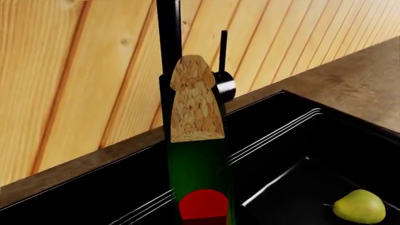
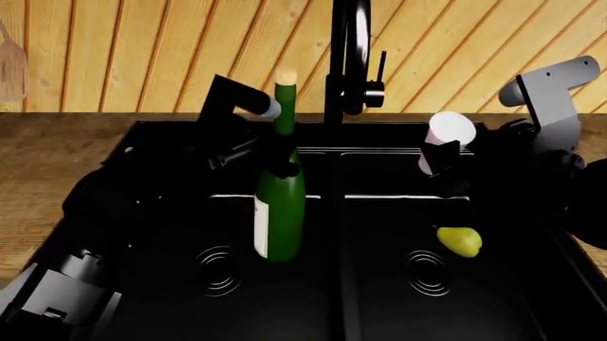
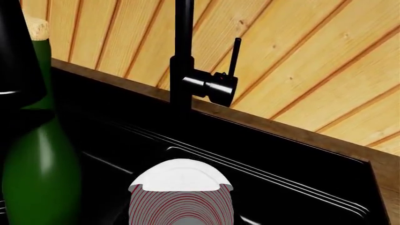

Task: Pick the bottle and cup and place them in the sink. Then turn on the water.

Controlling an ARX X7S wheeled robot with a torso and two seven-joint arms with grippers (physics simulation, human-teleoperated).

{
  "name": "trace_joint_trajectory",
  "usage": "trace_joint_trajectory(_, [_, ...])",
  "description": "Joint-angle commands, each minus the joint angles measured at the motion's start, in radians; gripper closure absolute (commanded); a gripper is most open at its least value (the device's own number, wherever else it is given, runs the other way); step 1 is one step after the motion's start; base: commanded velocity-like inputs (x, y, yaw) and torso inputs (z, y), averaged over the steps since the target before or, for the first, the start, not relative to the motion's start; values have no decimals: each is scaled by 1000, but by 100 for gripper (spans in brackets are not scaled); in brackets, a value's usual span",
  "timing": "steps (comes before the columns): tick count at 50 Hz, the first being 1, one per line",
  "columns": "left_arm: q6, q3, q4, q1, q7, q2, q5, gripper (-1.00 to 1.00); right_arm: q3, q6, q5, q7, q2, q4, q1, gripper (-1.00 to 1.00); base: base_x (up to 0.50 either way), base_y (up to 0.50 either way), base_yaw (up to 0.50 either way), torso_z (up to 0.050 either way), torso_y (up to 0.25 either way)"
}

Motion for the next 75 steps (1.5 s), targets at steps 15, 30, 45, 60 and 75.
trace_joint_trajectory(15, [5, 6, 17, 40, -1, -9, -14, 100, -1, -7, -2, -2, 4, -4, -6, 100, 0, 0, 0, 0, 1])
trace_joint_trajectory(30, [-4, 19, 26, 57, 3, -16, -18, 100, -5, -8, 1, 0, 5, -3, -4, 100, 0, 0, 0, 0, 0])
trace_joint_trajectory(45, [-44, 14, 37, 44, 2, -25, -46, -100, -6, -10, 6, 3, 7, -5, -3, 100, 0, 0, 0, 0, 0])
trace_joint_trajectory(60, [-78, -10, 105, 44, -11, -66, -86, -100, -9, -4, 15, 9, 6, -8, 8, 100, 0, 0, 0, 0, 0])
trace_joint_trajectory(75, [-102, -41, 155, 27, -27, -99, -122, -100, -16, -2, 16, 9, 4, -4, 18, 100, 0, 0, 0, 0, 0])
